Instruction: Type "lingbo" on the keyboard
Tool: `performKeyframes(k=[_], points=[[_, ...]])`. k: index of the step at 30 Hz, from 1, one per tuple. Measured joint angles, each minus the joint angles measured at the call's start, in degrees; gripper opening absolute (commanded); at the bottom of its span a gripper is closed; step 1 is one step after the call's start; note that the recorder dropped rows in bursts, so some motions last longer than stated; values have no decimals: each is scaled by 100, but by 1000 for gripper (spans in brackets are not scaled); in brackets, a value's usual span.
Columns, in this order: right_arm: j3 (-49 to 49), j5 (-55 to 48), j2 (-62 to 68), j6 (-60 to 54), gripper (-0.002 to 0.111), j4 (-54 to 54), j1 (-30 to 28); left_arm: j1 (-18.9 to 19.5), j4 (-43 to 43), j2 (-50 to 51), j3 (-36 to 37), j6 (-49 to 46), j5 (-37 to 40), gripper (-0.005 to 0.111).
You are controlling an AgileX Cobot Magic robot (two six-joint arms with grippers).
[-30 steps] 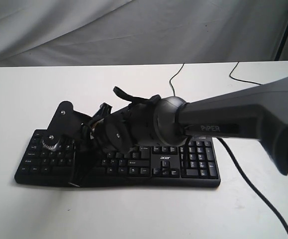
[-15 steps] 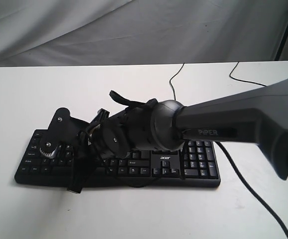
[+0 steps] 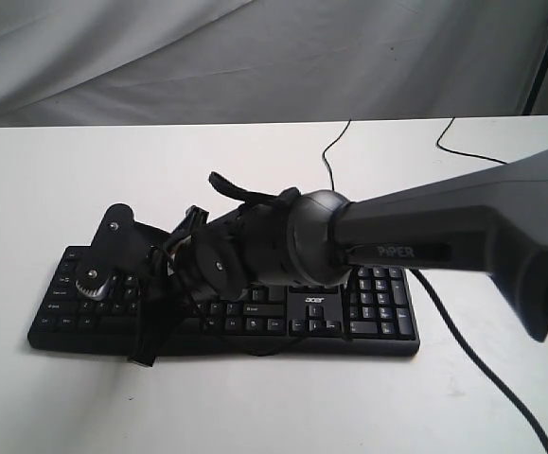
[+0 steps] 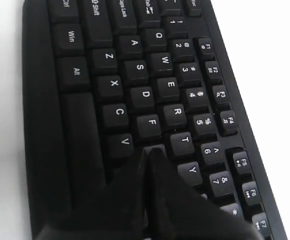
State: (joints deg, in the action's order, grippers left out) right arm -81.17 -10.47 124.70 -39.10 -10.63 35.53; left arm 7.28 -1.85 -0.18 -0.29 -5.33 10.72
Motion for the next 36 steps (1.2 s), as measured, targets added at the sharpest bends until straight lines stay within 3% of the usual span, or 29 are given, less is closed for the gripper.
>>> performKeyframes(k=[13, 26, 36], points=[[0, 78, 74, 0, 0, -108, 39, 0, 0, 0, 0, 0, 0, 1], [844, 204, -630, -105, 0, 89, -584, 0, 0, 0, 0, 0, 0, 1], [914, 543, -603, -105, 0, 102, -601, 0, 0, 0, 0, 0, 0, 1]])
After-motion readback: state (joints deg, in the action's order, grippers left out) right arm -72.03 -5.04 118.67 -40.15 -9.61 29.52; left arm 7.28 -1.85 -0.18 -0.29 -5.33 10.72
